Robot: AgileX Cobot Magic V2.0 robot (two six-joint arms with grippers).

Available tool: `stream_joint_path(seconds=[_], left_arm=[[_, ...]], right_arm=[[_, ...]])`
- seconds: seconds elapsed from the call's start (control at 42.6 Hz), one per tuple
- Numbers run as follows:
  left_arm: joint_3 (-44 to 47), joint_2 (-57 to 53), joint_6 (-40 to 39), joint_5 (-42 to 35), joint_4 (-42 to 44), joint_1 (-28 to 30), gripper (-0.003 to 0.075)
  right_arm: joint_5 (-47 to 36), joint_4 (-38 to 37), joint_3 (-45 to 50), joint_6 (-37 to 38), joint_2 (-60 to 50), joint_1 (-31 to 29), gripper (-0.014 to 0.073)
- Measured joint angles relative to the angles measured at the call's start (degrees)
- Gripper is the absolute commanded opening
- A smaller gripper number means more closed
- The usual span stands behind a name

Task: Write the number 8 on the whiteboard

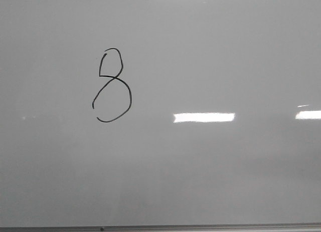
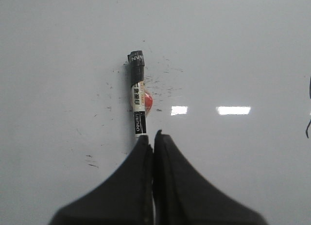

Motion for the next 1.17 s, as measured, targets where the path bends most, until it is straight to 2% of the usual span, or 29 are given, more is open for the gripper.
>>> stream_joint_path(seconds=[1.173], left_arm=[[0.00, 0.00, 0.00, 0.00, 0.00, 0.00, -0.0021]], right_arm=[[1.48, 0.00, 0.00, 0.11, -0.04, 0.00, -0.0069]])
